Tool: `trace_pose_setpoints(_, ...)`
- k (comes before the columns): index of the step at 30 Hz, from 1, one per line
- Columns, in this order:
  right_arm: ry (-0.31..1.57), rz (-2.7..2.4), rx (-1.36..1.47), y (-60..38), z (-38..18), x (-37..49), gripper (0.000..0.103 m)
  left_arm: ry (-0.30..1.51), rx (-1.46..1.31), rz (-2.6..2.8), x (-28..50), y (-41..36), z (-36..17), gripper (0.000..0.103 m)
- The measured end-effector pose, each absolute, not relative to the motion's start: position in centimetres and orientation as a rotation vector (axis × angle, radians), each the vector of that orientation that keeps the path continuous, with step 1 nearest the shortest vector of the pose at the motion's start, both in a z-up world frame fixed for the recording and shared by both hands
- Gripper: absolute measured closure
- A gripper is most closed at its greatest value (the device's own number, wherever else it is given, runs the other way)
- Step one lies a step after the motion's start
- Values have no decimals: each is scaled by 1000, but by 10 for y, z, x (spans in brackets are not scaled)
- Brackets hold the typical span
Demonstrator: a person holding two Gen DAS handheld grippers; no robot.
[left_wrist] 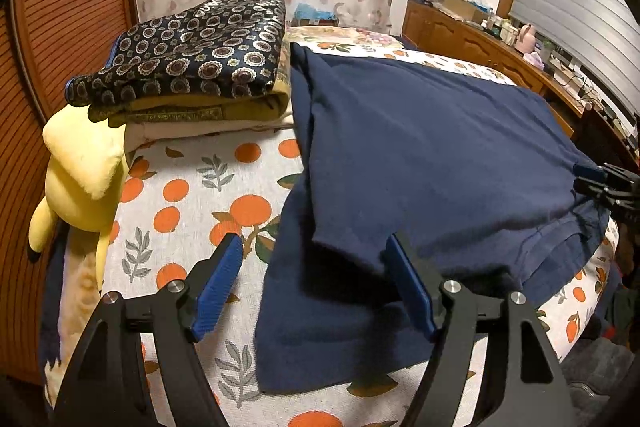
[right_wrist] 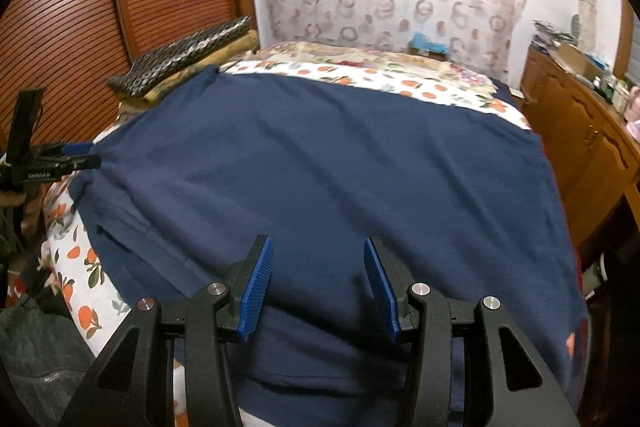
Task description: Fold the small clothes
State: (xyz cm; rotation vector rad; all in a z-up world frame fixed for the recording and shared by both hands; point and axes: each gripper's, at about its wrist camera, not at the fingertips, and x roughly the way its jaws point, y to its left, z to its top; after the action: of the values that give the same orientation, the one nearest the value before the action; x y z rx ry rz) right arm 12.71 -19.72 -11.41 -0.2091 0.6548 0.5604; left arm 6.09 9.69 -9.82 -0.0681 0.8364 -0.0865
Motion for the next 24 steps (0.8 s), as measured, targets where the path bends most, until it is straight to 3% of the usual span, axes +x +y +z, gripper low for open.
trace_pose_setpoints(12, 689, 565, -251, -177, -119, 139, 54, 853, -84, -89, 61, 98, -105, 28)
trace_pose_setpoints(16, 676, 561, -257, -172, -122, 134, 47, 857, -91, -92, 62, 98, -107, 28)
trace_pose_setpoints(19, 654, 559, -276, -167, -126, 129, 36, 857, -97, -94, 61, 98, -108, 28)
trace_pose_setpoints(24, 645, 533, -269, -167, -130, 126, 31, 854, -96, -93, 61, 97, -110, 28)
